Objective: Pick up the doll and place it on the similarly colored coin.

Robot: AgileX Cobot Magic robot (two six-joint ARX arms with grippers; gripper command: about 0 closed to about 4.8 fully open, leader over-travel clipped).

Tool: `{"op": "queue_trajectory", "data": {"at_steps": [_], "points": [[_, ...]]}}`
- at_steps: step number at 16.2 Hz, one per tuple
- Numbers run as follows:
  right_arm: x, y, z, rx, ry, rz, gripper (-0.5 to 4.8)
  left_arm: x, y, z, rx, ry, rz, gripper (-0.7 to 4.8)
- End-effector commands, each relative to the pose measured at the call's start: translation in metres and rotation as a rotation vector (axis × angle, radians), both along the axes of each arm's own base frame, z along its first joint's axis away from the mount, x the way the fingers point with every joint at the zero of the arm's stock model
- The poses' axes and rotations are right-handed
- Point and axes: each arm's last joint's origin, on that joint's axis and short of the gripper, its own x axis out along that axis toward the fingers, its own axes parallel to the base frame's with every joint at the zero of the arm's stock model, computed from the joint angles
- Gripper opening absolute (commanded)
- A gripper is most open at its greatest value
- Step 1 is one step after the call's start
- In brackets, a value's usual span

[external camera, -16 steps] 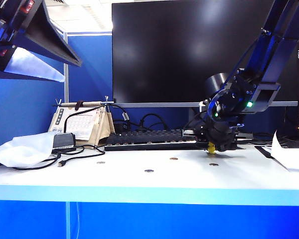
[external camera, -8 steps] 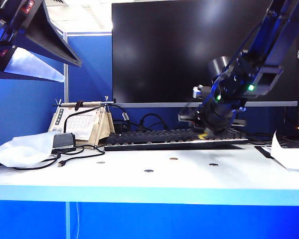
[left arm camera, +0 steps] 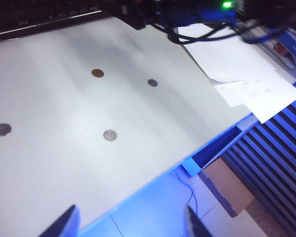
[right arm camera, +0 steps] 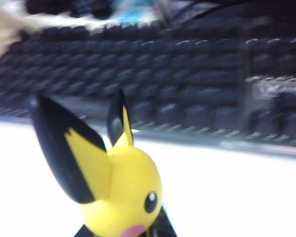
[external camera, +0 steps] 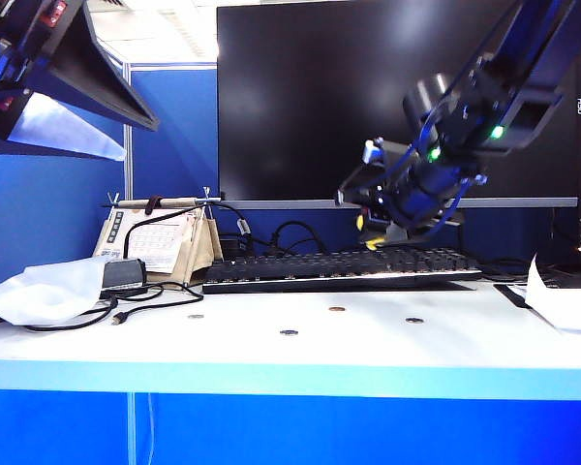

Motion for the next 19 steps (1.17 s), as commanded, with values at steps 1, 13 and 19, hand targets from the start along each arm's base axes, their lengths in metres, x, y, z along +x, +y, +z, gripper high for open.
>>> {"op": "queue_trajectory", "data": {"at_steps": [1, 13, 19], "points": [[-0.036, 0.011, 0.008, 0.027, -0.044, 0.087, 0.84, 0.000, 0.000, 0.002, -0.003, -0.010, -0.009, 2.77], [-0.058, 0.032, -0.027, -0.001, -0.008, 0.128, 0.84, 0.000, 0.000, 0.001, -0.002, -0.002, -0.012, 2.77], [-0.053, 0.029, -0.046, -0.026, 0.039, 0.104, 0.84, 0.000, 0.000, 0.001, -0.003, -0.003, -0.012, 2.77]]}}
